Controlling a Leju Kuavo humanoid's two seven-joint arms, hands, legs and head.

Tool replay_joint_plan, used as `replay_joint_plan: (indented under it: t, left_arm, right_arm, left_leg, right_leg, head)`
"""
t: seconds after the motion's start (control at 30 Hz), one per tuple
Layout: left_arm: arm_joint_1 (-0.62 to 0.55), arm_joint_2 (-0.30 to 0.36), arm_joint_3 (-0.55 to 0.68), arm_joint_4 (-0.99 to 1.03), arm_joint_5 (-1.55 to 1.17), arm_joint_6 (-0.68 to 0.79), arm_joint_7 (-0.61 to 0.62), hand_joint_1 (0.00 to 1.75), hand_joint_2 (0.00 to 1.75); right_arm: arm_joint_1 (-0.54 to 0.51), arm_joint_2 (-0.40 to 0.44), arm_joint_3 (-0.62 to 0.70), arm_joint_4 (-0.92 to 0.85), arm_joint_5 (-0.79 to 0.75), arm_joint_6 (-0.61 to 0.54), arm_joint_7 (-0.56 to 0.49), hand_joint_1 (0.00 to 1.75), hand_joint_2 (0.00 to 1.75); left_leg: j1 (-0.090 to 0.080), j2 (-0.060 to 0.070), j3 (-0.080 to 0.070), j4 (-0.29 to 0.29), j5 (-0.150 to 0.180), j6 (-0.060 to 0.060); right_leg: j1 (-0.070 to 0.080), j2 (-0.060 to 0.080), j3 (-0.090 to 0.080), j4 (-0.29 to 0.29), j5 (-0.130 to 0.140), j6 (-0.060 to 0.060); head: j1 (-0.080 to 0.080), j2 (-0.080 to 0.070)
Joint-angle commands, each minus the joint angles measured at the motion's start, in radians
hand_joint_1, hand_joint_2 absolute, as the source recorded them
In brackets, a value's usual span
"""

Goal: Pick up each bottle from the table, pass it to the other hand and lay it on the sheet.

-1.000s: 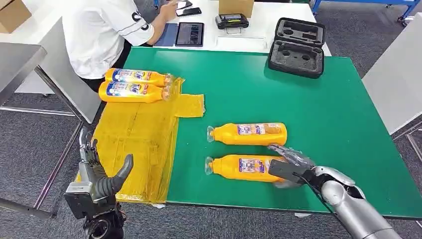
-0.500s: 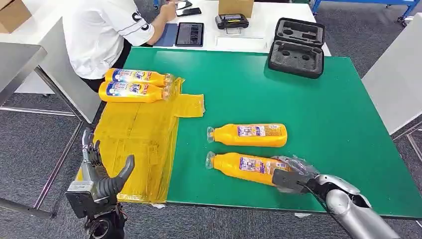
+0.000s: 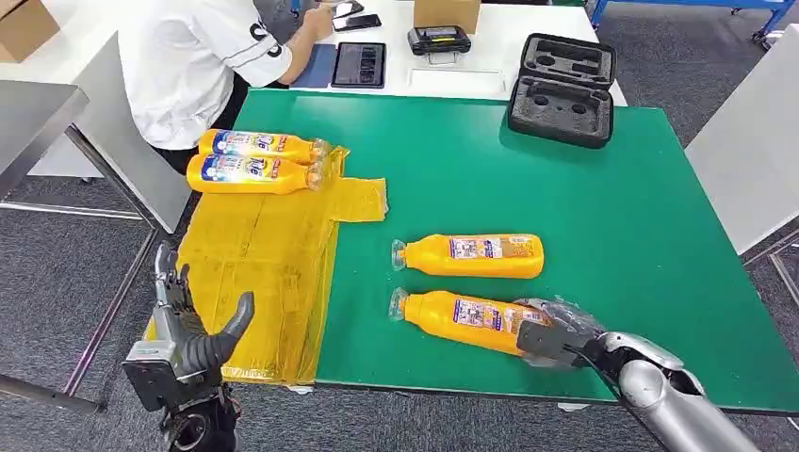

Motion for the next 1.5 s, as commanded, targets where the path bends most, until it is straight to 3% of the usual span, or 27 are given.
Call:
replay_joint_plan:
  t: [0.03,0.17,0.27,0.3,0.47,0.6,1.5]
  left_arm:
    - [-0.027,0.016,0.0,0.06,0.006,-0.005,0.003,0.0,1.75]
    - [-0.023,0.018,-0.003,0.058,0.008,-0.002,0.003,0.0,1.75]
    - [-0.023,0.012,-0.001,0.063,0.006,-0.006,0.003,0.0,1.75]
    - [-0.022,0.007,0.003,0.064,0.002,-0.008,0.003,0.0,1.75]
    - [-0.021,0.004,0.005,0.065,0.001,-0.012,0.003,0.0,1.75]
    - [-0.014,-0.01,0.023,0.067,-0.003,-0.036,0.003,0.0,1.75]
    - [-0.009,-0.025,0.057,0.039,0.035,-0.037,0.003,0.0,1.75]
  right_arm:
    - [-0.014,0.027,0.002,0.019,-0.004,-0.019,-0.008,1.75,1.75]
    - [0.018,0.057,-0.034,0.006,-0.012,-0.058,-0.03,1.75,1.75]
    - [0.094,0.123,-0.095,-0.031,0.001,-0.111,-0.073,1.75,1.75]
    - [0.115,0.152,-0.122,-0.037,-0.003,-0.134,-0.096,1.75,1.75]
    - [0.121,0.168,-0.132,-0.036,0.001,-0.141,-0.103,1.75,1.75]
    - [0.157,0.286,-0.224,-0.051,0.011,-0.192,-0.199,1.75,1.75]
    - [0.147,0.35,-0.263,-0.016,0.0,-0.209,-0.23,1.75,1.75]
  left_leg:
    - [0.001,0.001,0.004,-0.001,-0.001,-0.002]
    - [0.001,0.0,0.003,-0.001,-0.001,-0.001]
    - [0.002,0.001,0.01,-0.002,-0.003,-0.003]
    - [0.001,0.0,0.005,-0.002,-0.001,-0.002]
    - [0.002,0.002,0.008,-0.001,-0.003,-0.003]
    - [0.001,0.002,0.006,-0.002,-0.002,-0.002]
    - [0.001,0.001,0.004,-0.001,-0.001,-0.002]
  right_leg:
    - [0.001,0.001,0.004,-0.001,-0.001,-0.002]
    - [0.001,0.0,0.003,-0.001,-0.001,-0.002]
    - [0.002,0.001,0.009,-0.002,-0.003,-0.003]
    - [0.001,0.001,0.005,-0.002,-0.001,-0.002]
    - [0.002,0.002,0.007,-0.001,-0.003,-0.003]
    - [0.001,0.002,0.005,-0.002,-0.001,-0.002]
    - [0.001,0.001,0.003,-0.001,-0.001,-0.002]
  head:
    - [0.0,0.0]
    - [0.0,0.0]
    - [0.0,0.0]
    - [0.0,0.0]
    - [0.0,0.0]
    - [0.0,0.0]
    - [0.0,0.0]
